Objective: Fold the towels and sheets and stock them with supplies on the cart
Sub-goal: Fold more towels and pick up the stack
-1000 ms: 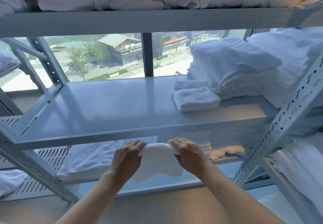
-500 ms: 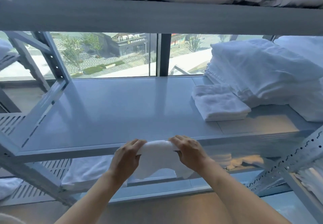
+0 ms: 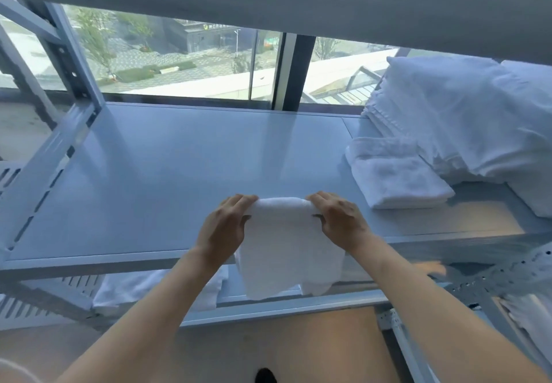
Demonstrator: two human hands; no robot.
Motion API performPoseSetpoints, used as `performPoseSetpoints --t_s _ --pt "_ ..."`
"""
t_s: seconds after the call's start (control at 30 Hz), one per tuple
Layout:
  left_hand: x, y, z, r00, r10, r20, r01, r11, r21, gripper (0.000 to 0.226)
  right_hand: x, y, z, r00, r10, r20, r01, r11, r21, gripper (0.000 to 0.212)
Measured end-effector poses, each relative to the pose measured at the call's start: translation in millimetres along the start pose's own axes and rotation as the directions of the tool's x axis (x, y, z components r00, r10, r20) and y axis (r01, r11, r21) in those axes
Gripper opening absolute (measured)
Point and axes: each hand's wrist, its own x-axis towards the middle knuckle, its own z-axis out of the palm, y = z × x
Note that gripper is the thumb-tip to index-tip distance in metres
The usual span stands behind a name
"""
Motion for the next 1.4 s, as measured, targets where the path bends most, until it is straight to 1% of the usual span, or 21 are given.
performPoseSetpoints --t_s 0.13,0.2,0.3,0.37,0.43,0.5,0.6,0.67,0.7,0.8,0.87,0.97,1.03,1.17,1.3,1.4 --pt "18.6 -8.9 0.2 0.998 -0.047 -0.048 0.049 0.998 0.039 0.050 36.7 24.8 0.1 0.999 0.045 -0.005 -0.045 0.999 -0.005 0.039" --pt "21.8 -12.6 -2.8 0.996 -0.068 -0.053 0.072 0.995 0.070 0.052 57.5 37.5 1.6 0.997 0.075 -0.035 -0.075 0.997 0.005 0.040" --pt "29.2 -15.8 -6.0 0.999 -0.051 0.002 0.051 0.995 0.090 0.054 83.8 50.1 9.4 0.986 0.082 -0.147 -0.075 0.996 0.055 0.040" --pt "37.4 -15.5 -3.6 0.998 -0.035 0.047 0.030 0.995 0.098 0.055 95.4 52.2 18.1 0.975 0.091 -0.201 -0.078 0.994 0.071 0.049" --pt "45.9 -14.7 2.1 0.997 -0.025 0.077 0.017 0.993 0.113 0.055 97.0 47.7 28.2 0.980 0.095 -0.172 -0.081 0.993 0.088 0.056" --pt "53.8 -16.2 10.1 0.991 -0.010 0.131 -0.007 0.992 0.130 0.057 87.3 38.1 41.3 0.992 0.086 -0.094 -0.074 0.990 0.123 0.050" --pt "60.7 -23.8 29.5 0.961 0.070 0.268 -0.108 0.985 0.131 0.060 57.7 18.6 61.3 0.997 0.070 0.017 -0.072 0.973 0.221 0.040" --pt "61.5 -30.0 45.1 0.930 0.078 0.358 -0.143 0.977 0.159 0.060 36.1 4.0 73.2 0.995 0.074 0.064 -0.088 0.965 0.245 0.044" --pt "60.8 -33.1 51.7 0.921 0.060 0.385 -0.132 0.978 0.162 0.060 26.2 -3.5 79.0 0.994 0.071 0.084 -0.089 0.970 0.226 0.050" --pt "56.7 -38.8 62.6 0.930 0.017 0.368 -0.075 0.986 0.146 0.057 3.8 -18.5 95.0 0.988 0.046 0.146 -0.063 0.991 0.116 0.073" --pt "52.0 -37.1 63.6 0.938 0.009 0.346 -0.076 0.981 0.180 0.055 -1.0 -14.0 99.0 0.983 0.018 0.182 -0.030 0.998 0.063 0.080" --pt "40.5 -24.6 60.3 0.960 -0.035 0.279 -0.049 0.956 0.288 0.049 -0.4 5.0 96.5 0.978 -0.003 0.208 0.001 1.000 0.012 0.081" --pt "29.1 -13.9 58.5 0.967 -0.072 0.245 -0.016 0.941 0.339 0.048 -1.1 18.8 92.9 0.977 0.016 0.211 -0.017 1.000 0.000 0.081" --pt "-2.1 5.8 59.7 0.969 -0.077 0.234 -0.013 0.934 0.358 0.048 -12.8 35.6 91.6 0.983 0.068 0.173 -0.069 0.998 0.000 0.078" --pt "-19.7 12.1 58.0 0.962 -0.147 0.229 0.069 0.946 0.316 0.049 -22.5 26.8 95.0 0.982 0.091 0.168 -0.095 0.995 0.018 0.078" --pt "-23.0 10.1 56.6 0.959 -0.167 0.228 0.099 0.954 0.283 0.048 -27.2 20.5 94.3 0.976 0.117 0.184 -0.127 0.991 0.040 0.081"
